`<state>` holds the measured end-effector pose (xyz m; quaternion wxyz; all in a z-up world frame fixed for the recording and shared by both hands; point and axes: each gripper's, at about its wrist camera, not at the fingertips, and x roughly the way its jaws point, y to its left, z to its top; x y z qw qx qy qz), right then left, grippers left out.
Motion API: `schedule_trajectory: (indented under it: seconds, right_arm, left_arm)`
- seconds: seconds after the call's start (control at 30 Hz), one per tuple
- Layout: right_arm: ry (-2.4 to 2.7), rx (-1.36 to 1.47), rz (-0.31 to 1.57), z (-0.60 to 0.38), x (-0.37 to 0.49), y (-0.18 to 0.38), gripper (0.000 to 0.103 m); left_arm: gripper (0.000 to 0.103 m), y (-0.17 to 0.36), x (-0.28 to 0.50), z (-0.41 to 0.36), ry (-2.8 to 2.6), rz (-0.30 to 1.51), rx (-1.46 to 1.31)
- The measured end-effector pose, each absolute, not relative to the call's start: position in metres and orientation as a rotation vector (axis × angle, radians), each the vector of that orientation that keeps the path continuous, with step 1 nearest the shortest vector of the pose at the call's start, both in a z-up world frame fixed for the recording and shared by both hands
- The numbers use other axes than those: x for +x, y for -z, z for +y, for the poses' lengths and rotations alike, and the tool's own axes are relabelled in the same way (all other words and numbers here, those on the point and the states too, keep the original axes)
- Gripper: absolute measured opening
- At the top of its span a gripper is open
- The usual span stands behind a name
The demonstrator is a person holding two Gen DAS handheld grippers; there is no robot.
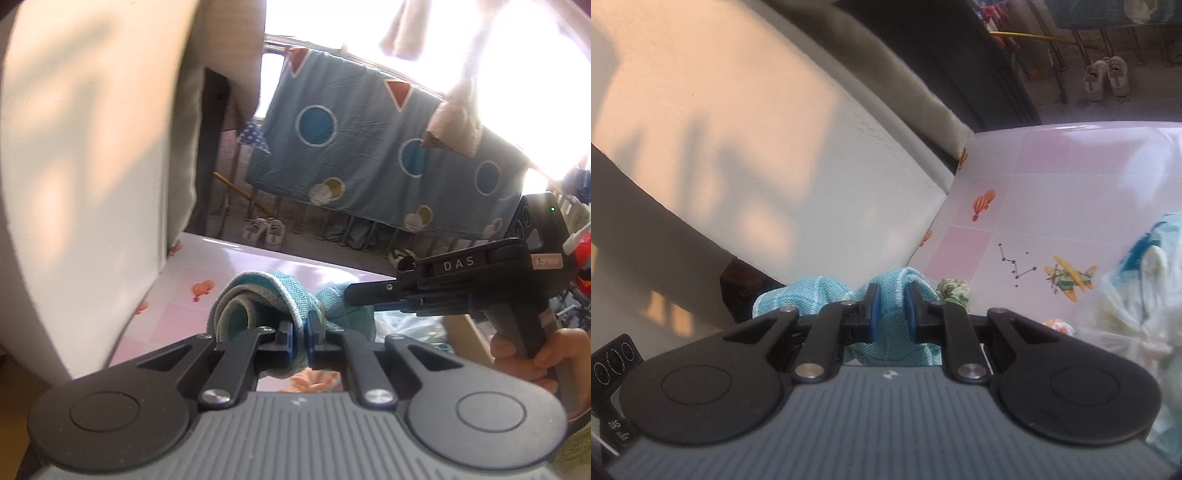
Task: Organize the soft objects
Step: 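Lift the teal towel with the right tool and carry it over the box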
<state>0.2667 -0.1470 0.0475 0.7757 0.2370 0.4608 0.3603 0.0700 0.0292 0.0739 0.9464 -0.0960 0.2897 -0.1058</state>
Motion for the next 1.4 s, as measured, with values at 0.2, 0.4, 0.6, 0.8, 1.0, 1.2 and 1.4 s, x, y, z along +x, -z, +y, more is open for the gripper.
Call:
schedule_trajectory:
  seconds: [0.2,0.4,0.6,0.8,1.0,1.2,1.4]
  right_arm:
    - [-0.614,0.613,0.899,-0.271,0.224,-0.065,0.013]
    - [-0.429,0.706,0.816,-0.4,0.175,-0.065,0.013]
    - [-0.258,0.721,0.795,-0.502,0.148,-0.054,0.013]
    - [-0.127,0.634,0.835,-0.567,0.155,-0.038,0.013]
    - [-0.078,0.503,0.84,-0.596,0.192,-0.029,0.011]
    - [-0.053,0.454,0.85,-0.602,0.221,-0.014,0.014]
    - [-0.067,0.516,0.827,-0.602,0.196,-0.019,0.014]
  left_arm:
    - [0.008,-0.081,0.084,-0.066,0.414,0.594,-0.128]
    - [0.008,-0.077,0.095,-0.167,0.607,0.634,-0.093]
    - [0.008,-0.053,0.108,-0.259,0.745,0.724,-0.078]
    - [0.008,-0.02,0.122,-0.33,0.834,0.822,-0.075]
    - [0.012,0.01,0.137,-0.396,0.847,0.906,-0.054]
    - [0.015,0.028,0.138,-0.413,0.829,0.931,0.002]
    - [0.017,0.016,0.145,-0.407,0.793,0.893,0.01]
